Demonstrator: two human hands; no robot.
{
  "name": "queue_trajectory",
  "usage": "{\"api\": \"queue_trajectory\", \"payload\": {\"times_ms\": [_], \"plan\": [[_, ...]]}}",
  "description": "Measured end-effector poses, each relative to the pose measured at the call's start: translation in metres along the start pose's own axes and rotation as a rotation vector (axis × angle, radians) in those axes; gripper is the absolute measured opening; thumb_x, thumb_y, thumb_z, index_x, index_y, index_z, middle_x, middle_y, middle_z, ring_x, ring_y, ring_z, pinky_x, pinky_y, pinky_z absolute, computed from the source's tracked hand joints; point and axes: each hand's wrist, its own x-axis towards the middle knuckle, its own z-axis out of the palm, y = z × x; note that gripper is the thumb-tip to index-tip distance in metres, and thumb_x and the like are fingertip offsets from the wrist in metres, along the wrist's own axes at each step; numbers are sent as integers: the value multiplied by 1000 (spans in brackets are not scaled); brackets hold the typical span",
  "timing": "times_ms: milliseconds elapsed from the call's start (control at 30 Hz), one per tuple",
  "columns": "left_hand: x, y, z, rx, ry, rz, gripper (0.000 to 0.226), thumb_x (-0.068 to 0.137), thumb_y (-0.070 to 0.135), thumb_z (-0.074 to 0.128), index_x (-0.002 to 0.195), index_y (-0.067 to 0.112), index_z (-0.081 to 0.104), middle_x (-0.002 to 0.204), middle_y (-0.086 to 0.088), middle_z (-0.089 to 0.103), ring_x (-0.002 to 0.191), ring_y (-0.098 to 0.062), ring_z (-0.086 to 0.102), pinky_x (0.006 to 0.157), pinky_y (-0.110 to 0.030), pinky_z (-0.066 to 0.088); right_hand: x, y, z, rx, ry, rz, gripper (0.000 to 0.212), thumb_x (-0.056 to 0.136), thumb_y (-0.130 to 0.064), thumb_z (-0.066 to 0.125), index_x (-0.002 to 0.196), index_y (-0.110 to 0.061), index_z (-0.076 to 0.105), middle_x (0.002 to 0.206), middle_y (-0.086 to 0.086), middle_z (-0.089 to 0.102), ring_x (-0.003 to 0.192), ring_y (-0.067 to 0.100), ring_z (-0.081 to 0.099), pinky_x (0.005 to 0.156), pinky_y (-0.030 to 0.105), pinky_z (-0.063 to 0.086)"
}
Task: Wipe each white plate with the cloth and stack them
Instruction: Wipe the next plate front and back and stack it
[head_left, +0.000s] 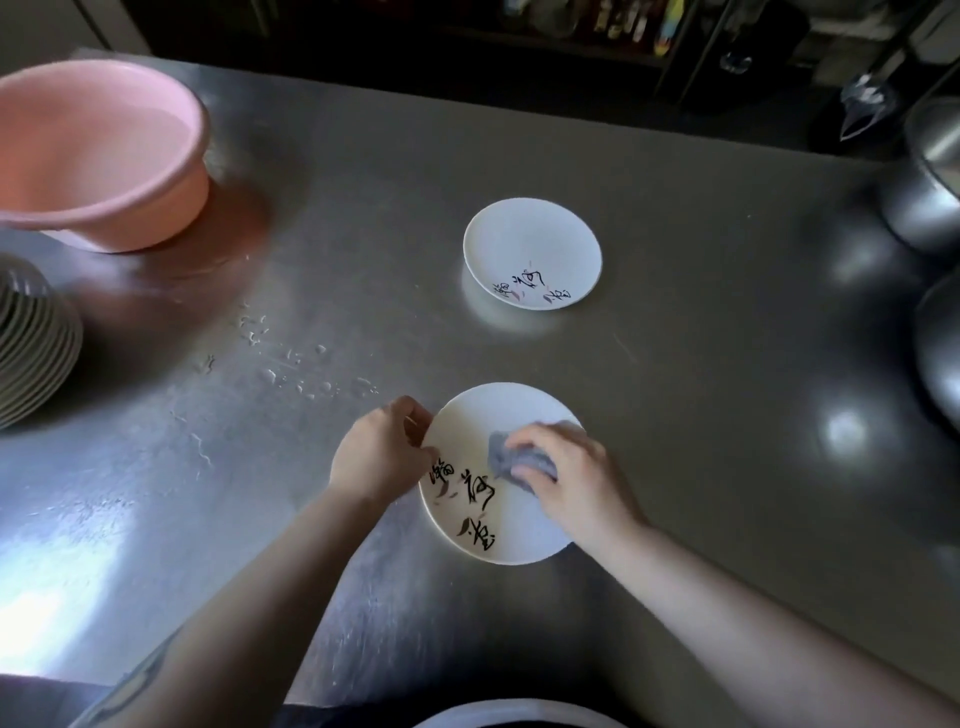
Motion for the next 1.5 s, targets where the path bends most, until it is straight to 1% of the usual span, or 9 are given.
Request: {"api": "queue_trajectory", "payload": {"times_ms": [167,367,467,767,933,1100,1267,1367,1500], "plan": [[28,24,-4,-33,-19,84,18,79,18,77,97,16,74,88,-2,72,85,-20,65,78,-29,51,49,0,12,-33,76,27,14,74,-10,76,87,-15,73,98,-1,63,88,24,62,71,37,51],[29,11,2,-65,5,22,12,76,9,76,83,17,72,71,6,64,69,-13,58,53,-13,36,51,9,21,-147,94,-58,10,74,-9,76,81,-16,76,88,-3,69,88,25,60,62,34,52],[21,-1,-1,-25,-79,-8,18,74,11,77,74,23,64,68,9,62,64,-10,57,53,-15,38,48,16,13,-263,193,-33,17,66,-11,82,76,-23,76,83,-10,68,79,23,62,53,21,42],[36,24,10,44,8,85,10,81,19,70,77,21,60,66,6,55,70,-22,52,54,-25,34,52,8,19,-213,166,-89,7,70,-17,81,74,-19,76,83,-5,65,80,23,61,49,27,47],[31,1,0,171,-223,-11,22,73,22,75,65,20,54,56,6,64,61,-18,60,62,-29,48,51,24,6,-236,129,67,14,72,-21,78,80,-25,66,88,-11,63,91,19,58,61,34,50],[39,27,8,67,27,112,13,78,32,76,78,28,64,71,10,61,73,-18,59,65,-25,42,57,14,16,-167,86,42,21,72,-18,77,86,-21,62,86,-8,63,89,18,56,60,28,36],[34,18,10,58,1,8,21,82,24,72,67,18,59,67,0,61,71,-26,59,59,-29,43,55,24,11,-181,48,78,6,77,-20,74,83,-19,74,96,-6,64,97,20,56,70,38,50],[24,0,-1,83,-138,-59,22,80,21,70,63,14,58,55,0,67,57,-19,64,59,-30,53,49,31,5,-262,163,106,8,74,-25,78,81,-26,75,89,-10,62,89,21,55,59,34,48],[31,17,1,165,-30,65,11,79,33,73,78,28,64,74,12,66,80,-20,64,68,-28,49,53,17,14,-198,135,-23,15,74,-7,74,84,-18,77,86,-2,64,81,28,56,61,36,50]]}}
